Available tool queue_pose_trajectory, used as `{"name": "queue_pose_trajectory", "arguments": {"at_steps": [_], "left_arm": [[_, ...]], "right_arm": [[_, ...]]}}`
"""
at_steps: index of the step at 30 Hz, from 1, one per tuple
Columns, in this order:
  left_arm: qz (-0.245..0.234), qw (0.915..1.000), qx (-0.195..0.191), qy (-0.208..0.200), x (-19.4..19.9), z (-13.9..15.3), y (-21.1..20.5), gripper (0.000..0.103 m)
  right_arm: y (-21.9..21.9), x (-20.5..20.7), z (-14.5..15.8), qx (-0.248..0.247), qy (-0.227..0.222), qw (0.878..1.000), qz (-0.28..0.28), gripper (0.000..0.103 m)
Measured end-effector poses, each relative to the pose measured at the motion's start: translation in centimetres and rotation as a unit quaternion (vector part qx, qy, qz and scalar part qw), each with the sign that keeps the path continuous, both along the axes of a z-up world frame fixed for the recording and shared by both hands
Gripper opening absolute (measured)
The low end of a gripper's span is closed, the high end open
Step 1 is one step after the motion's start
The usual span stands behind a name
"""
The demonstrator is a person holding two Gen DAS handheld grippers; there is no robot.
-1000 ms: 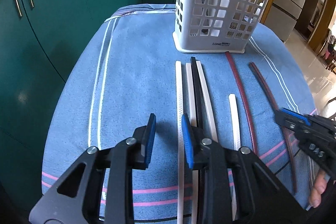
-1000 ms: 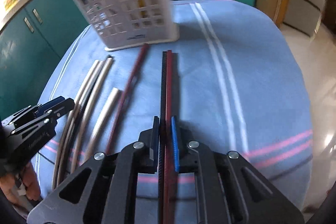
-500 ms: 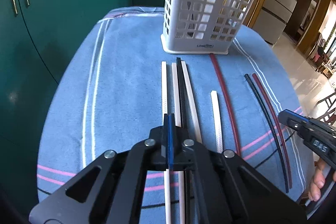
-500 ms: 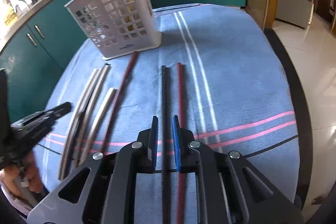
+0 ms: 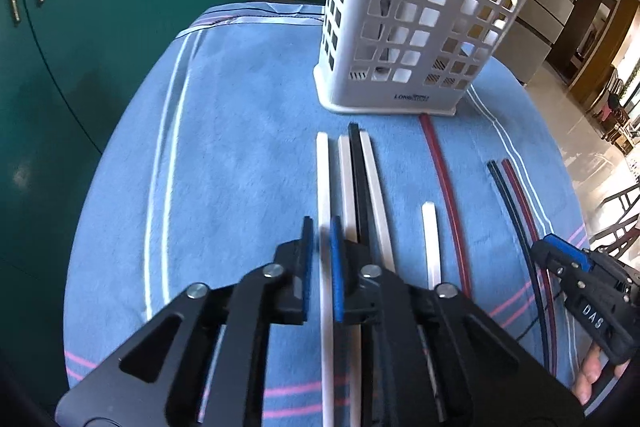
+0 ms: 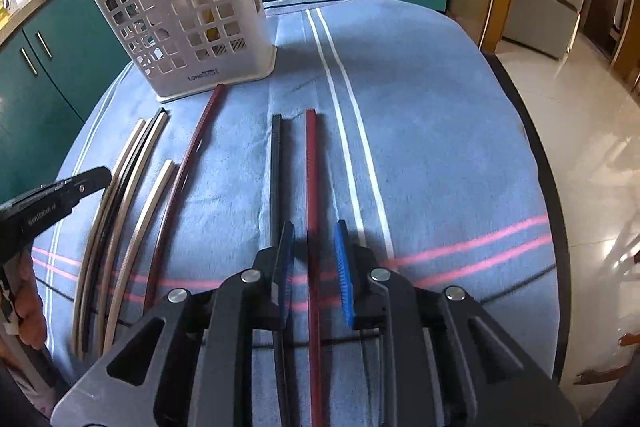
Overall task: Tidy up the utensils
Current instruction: 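Grasp a dark red chopstick with the right tool while the left tool grasps a white chopstick, then raise both chopsticks over the white holder and open both tools to drop them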
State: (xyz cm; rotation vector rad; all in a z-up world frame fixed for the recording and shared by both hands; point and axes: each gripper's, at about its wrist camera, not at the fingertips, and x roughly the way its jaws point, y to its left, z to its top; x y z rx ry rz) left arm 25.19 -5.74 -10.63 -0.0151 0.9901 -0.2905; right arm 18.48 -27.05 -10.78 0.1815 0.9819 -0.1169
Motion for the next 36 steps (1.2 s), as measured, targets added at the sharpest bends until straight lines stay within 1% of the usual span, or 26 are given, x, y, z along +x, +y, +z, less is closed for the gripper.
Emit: {"name": "queue_pose_trajectory", "arguments": {"at_steps": [9,12,13,15,19,20,21,22,23,25,27,30,34,36], "left_arm": [[0.005,0.9996,0.026,0.005,4.7,-0.1,-1.4,0.013],[0.003,0.9992,0.039,0.013,5.4,-0.5,-2.0,0.02],[0.004,0.999,0.043,0.009,5.4,-0.5,-2.1,0.02],[0.002,0.9985,0.055,0.003,5.5,-0.6,-2.5,0.021],[0.003,0.9981,0.061,-0.004,5.4,-0.7,-2.6,0.021],[0.004,0.9981,0.062,-0.005,5.3,-0.7,-2.7,0.02],[0.005,0.998,0.062,-0.007,5.2,-0.7,-2.7,0.016],[0.007,0.998,0.062,-0.01,5.1,-0.7,-2.7,0.011],[0.005,0.9982,0.058,-0.01,4.7,-0.6,-2.7,0.007],[0.005,0.999,0.044,-0.004,4.2,-0.4,-2.6,0.006],[0.007,0.9993,0.037,-0.007,3.3,0.1,-2.5,0.006],[0.009,0.9991,0.027,-0.03,2.1,2.2,-2.0,0.006],[0.013,0.9979,0.0,-0.063,0.5,6.1,-1.1,0.006],[0.014,0.9957,-0.013,-0.091,-0.6,8.8,-0.6,0.006]], "right_arm": [[0.5,5.8,-0.2,-0.058,0.011,0.998,0.01,0.02],[0.6,7.3,-0.1,-0.072,0.019,0.997,0.013,0.02],[0.7,7.7,-0.1,-0.075,0.02,0.997,0.013,0.02],[0.8,8.3,0.0,-0.082,0.024,0.996,0.017,0.021],[1.5,8.9,0.0,-0.102,0.025,0.994,0.024,0.02],[1.5,8.9,0.0,-0.103,0.025,0.994,0.027,0.018],[1.7,8.9,0.0,-0.102,0.025,0.994,0.032,0.015],[1.7,8.9,0.0,-0.1,0.024,0.994,0.037,0.008],[1.8,8.8,0.0,-0.102,0.023,0.994,0.042,0.008],[2.1,8.6,0.1,-0.104,0.022,0.993,0.045,0.007],[1.9,8.2,0.4,-0.083,0.023,0.995,0.051,0.007],[2.3,6.7,2.1,-0.089,-0.001,0.995,0.053,0.007],[2.7,4.7,6.1,-0.089,-0.046,0.993,0.056,0.007],[3.0,3.3,8.9,-0.091,-0.079,0.991,0.061,0.007]]}}
